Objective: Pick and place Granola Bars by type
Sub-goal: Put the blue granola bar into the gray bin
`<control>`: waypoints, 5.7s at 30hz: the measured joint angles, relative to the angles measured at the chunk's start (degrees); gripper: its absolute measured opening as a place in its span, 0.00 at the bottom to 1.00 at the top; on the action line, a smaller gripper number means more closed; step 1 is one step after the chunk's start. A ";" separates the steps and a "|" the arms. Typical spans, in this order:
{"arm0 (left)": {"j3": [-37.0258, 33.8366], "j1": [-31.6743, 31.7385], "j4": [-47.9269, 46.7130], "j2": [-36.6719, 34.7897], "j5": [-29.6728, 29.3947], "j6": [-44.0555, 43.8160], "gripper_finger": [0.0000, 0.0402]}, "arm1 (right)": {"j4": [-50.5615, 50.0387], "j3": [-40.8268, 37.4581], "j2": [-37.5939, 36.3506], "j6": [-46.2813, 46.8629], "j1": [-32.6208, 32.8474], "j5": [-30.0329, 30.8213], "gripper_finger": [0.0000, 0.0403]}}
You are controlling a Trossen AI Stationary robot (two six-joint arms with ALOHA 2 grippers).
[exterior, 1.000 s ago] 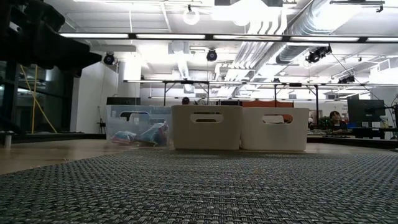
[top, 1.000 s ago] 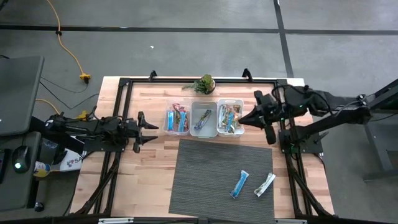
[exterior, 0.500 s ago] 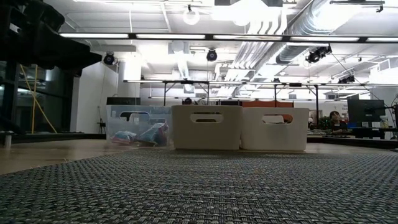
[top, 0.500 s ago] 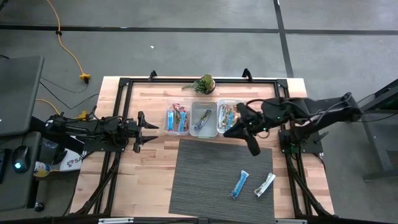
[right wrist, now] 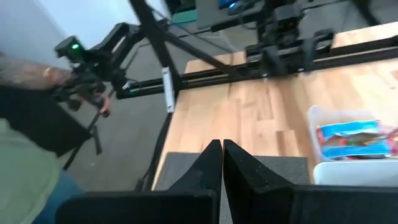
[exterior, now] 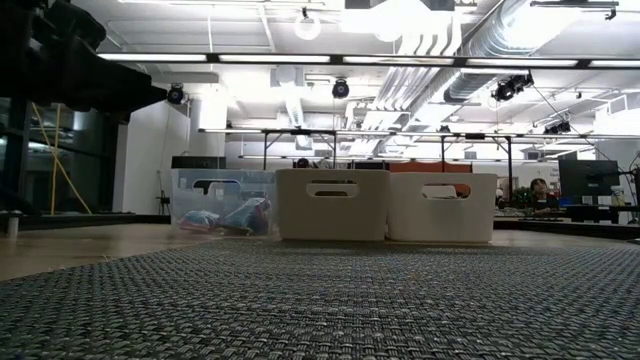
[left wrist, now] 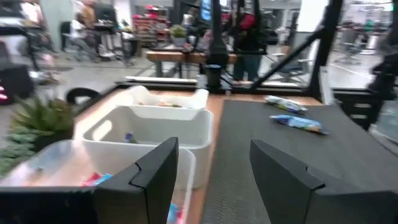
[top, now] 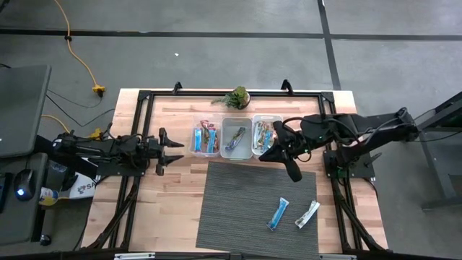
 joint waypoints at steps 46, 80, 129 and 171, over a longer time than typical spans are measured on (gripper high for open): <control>0.00 -0.01 0.22 -0.01 -2.32 2.60 0.00 | -43.15 -0.22 17.44 100.22 40.33 -3.42 0.00; -0.02 0.01 0.22 -0.01 -2.14 1.14 0.00 | -5.23 2.91 40.23 107.01 44.83 4.74 0.00; -0.01 0.01 0.17 -0.03 -1.55 1.12 0.00 | -59.47 38.43 58.73 109.47 21.22 -6.83 0.06; -0.02 0.01 0.17 -0.03 -1.60 1.12 0.00 | -49.26 21.12 58.80 113.31 17.44 -11.31 0.50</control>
